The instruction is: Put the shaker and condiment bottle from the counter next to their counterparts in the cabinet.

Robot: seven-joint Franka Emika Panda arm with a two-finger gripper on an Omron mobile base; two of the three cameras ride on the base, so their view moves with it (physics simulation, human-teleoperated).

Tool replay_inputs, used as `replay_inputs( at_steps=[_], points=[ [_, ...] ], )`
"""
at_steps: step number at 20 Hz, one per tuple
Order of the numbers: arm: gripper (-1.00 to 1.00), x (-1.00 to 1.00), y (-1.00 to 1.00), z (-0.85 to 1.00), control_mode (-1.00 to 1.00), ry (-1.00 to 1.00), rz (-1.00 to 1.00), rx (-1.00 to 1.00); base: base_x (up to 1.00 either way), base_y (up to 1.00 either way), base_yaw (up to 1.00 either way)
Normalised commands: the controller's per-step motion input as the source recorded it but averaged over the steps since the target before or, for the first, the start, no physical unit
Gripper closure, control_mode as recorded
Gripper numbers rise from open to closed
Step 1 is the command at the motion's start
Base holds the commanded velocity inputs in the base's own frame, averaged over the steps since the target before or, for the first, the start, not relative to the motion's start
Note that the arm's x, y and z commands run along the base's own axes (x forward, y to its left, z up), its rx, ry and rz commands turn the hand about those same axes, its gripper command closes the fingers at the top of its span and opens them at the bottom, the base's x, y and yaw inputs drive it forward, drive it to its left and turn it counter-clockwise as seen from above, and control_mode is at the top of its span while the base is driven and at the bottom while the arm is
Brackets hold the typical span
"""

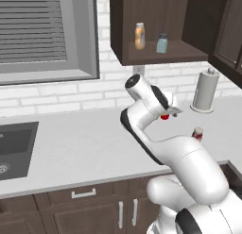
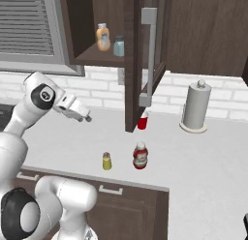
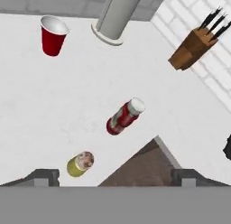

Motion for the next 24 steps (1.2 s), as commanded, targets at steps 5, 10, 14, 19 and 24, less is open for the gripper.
replay_inputs(
  at_steps=[5, 10, 14, 19, 24],
  points=[
    [-1.00, -0.04, 0.00, -0.46, -1.00, -0.32, -0.58, -0.07, 0.00, 0.00, 0.00],
    [-1.00, -0.01, 0.03, -0.04, -1.00, -0.02, -0.07, -0.01, 0.00, 0.00, 0.00],
    [-1.00, -0.17, -0.13, -0.41, -1.00, -0.20, -0.29, -0.11, 0.00, 0.00, 0.00],
    [-1.00, -0.14, -0.05, -0.32, -1.00, -0.29, -0.35, -0.07, 0.00, 0.00, 0.00],
    [-1.00, 0.00, -0.02, -0.24, -1.00, -0.21, -0.31, 0.00, 0.00, 0.00, 0.00]
  ],
)
